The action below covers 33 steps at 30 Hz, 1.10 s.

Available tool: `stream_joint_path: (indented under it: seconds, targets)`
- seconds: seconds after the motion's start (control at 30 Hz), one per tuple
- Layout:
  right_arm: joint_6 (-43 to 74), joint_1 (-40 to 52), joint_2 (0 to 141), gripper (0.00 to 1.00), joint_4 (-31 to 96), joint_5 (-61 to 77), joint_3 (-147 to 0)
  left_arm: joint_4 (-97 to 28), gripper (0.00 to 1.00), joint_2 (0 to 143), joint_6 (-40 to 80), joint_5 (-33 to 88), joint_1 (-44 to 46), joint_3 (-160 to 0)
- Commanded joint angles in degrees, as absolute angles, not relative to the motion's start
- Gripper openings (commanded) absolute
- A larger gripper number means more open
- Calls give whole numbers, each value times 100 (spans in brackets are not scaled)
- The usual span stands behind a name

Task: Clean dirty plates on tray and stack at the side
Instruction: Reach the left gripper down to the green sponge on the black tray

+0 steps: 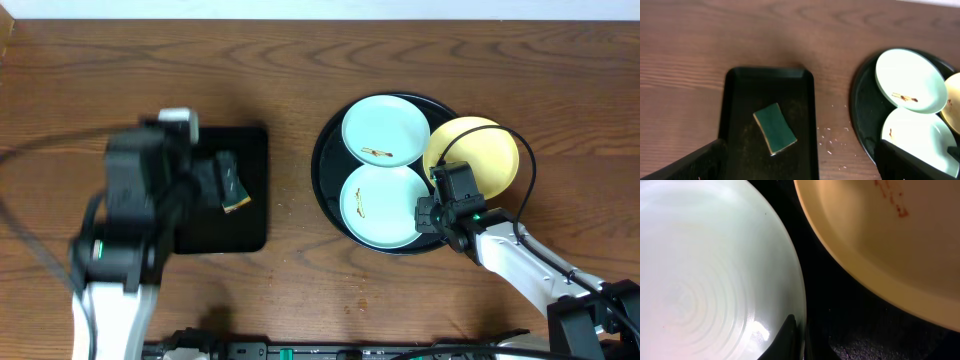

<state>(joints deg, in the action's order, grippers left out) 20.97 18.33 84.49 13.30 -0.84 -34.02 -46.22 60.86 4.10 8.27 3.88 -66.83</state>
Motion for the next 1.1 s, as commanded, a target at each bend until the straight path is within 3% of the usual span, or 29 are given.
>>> stream_joint_path:
  seconds: [0.0,0.13,0.27,0.57,0.8,1.07]
  targets:
    - [1920,1839,8508,4,1389,-60,-3336,-4755,93,6692,436,1144,405,-6879]
    - [1920,1839,8508,4,1391,-58,-3336,-5166,93,7432,471,1092,403,-6869]
    - [1920,1839,8508,5,1387,-58,-3336,-5529,93,8243,1321,384,403,-6836]
    - [1920,1839,8508,5,1367,-58,-3336,-5127,92,9802,1653,340,405,-6836]
    - [1920,1839,8508,6,1365,-58,-3336,-4897,69,10516,1662,338,403,-6836]
    - [1920,1839,8508,7,1365,-58,-3336,-4893,68,10711,1662,-108,405,-6794]
